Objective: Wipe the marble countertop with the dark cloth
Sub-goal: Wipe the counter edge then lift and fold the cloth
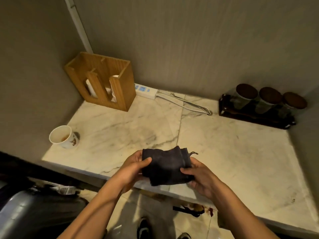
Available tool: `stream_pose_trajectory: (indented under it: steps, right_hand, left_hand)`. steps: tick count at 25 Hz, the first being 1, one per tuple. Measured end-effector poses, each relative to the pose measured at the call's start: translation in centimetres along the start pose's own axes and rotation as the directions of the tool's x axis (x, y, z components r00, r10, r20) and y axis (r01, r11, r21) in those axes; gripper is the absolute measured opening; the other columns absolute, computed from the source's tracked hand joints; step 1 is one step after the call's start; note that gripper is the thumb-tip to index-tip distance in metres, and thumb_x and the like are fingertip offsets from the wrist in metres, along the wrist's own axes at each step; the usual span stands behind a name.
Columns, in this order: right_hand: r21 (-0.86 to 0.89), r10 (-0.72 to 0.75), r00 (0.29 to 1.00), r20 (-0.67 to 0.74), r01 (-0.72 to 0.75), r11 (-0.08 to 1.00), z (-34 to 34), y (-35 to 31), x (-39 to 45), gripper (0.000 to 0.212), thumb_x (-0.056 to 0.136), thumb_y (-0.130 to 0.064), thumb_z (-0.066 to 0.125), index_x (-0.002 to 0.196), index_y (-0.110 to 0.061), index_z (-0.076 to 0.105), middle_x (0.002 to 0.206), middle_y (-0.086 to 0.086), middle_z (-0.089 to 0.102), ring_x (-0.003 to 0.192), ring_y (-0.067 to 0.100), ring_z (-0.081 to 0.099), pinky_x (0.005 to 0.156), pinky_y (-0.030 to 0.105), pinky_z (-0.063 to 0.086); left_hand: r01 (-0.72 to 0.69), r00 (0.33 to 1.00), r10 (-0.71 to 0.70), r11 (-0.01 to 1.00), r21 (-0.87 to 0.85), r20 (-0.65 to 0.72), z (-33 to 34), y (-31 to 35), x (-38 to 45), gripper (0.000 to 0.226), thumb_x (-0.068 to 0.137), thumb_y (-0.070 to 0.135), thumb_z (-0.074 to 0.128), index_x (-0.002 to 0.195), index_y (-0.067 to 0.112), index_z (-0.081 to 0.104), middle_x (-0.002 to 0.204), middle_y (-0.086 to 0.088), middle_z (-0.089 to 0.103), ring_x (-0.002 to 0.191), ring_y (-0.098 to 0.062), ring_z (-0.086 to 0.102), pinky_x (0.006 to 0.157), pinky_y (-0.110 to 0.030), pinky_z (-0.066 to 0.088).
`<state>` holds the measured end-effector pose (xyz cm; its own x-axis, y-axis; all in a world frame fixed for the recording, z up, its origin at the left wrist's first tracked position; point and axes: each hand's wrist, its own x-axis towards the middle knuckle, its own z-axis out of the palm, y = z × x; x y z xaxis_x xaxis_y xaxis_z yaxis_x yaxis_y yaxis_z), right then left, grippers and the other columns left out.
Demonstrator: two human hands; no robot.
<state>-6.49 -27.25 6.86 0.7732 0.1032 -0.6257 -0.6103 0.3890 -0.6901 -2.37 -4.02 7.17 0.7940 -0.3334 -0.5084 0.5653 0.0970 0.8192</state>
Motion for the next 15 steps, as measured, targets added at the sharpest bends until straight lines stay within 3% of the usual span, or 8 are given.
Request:
stream_pose_trajectory:
  steps: [3,6,8,10,12,15]
  right_hand:
    - [-0.32,-0.058,0.991,-0.122,0.016,0.947,2.1,-2.5,4.1,0.037,0.075,0.013,0.061,0.104,-0.01,0.063,0.097,0.009,0.067,0.086,0.023,0.064,0.063,0.025,0.05]
    - [-0.588,-0.201,0.965,-0.17,0.065,0.806,3.4,-4.2,8.1,0.04,0.072,0.011,0.067,0.104,-0.014,0.065,0.098,0.005,0.066,0.094,0.023,0.061,0.08,0.031,0.05]
    - [-0.75,-0.264,0.951,-0.164,0.054,0.66,3.9,-4.4,10.0,0.041,0.073,0.004,0.071,0.106,-0.019,0.063,0.103,0.001,0.065,0.097,0.021,0.06,0.086,0.032,0.049]
    - [-0.845,-0.313,0.94,-0.137,0.054,0.532,4.2,-3.9,11.2,0.04,0.073,-0.001,0.072,0.103,-0.027,0.062,0.1,-0.004,0.065,0.092,0.016,0.058,0.075,0.025,0.045]
    - [-0.874,-0.361,0.926,-0.113,0.08,0.48,4.4,-3.2,11.9,0.039,0.074,-0.004,0.072,0.1,-0.031,0.062,0.095,-0.008,0.064,0.086,0.012,0.057,0.066,0.018,0.041]
    - [-0.936,-0.423,0.905,-0.044,0.11,0.334,4.2,-1.9,12.5,0.039,0.077,-0.009,0.071,0.111,-0.028,0.061,0.103,-0.007,0.062,0.091,0.012,0.056,0.074,0.016,0.039]
  left_hand:
    - [0.025,0.997,-0.033,0.994,-0.105,-0.075,-1.4,-0.4,0.3,0.024,0.089,0.027,0.06,0.11,0.018,0.067,0.106,-0.01,0.072,0.094,-0.029,0.07,0.072,-0.038,0.057]
    - [0.114,0.963,-0.143,0.984,-0.138,-0.227,-2.0,-0.9,1.6,0.02,0.093,0.013,0.056,0.112,0.007,0.06,0.109,-0.018,0.067,0.092,-0.034,0.07,0.072,-0.043,0.059]
    - [0.178,0.943,-0.184,0.983,-0.047,-0.278,-2.0,-1.3,2.3,0.019,0.092,0.007,0.056,0.111,0.004,0.056,0.11,-0.02,0.065,0.091,-0.034,0.069,0.071,-0.041,0.06]
    - [0.225,0.932,-0.19,0.971,0.082,-0.307,-1.9,-1.6,2.7,0.016,0.091,0.006,0.057,0.107,0.007,0.055,0.103,-0.02,0.065,0.08,-0.03,0.071,0.063,-0.034,0.06]
    - [0.253,0.924,-0.166,0.942,0.223,-0.346,-1.7,-2.3,2.9,0.012,0.09,0.007,0.058,0.097,0.015,0.054,0.09,-0.017,0.068,0.066,-0.024,0.071,0.057,-0.032,0.06]
    - [0.283,0.912,-0.089,0.843,0.458,-0.399,-1.9,-3.6,3.1,0.017,0.089,0.016,0.062,0.088,0.026,0.048,0.078,-0.008,0.068,0.057,-0.018,0.069,0.055,-0.03,0.059]
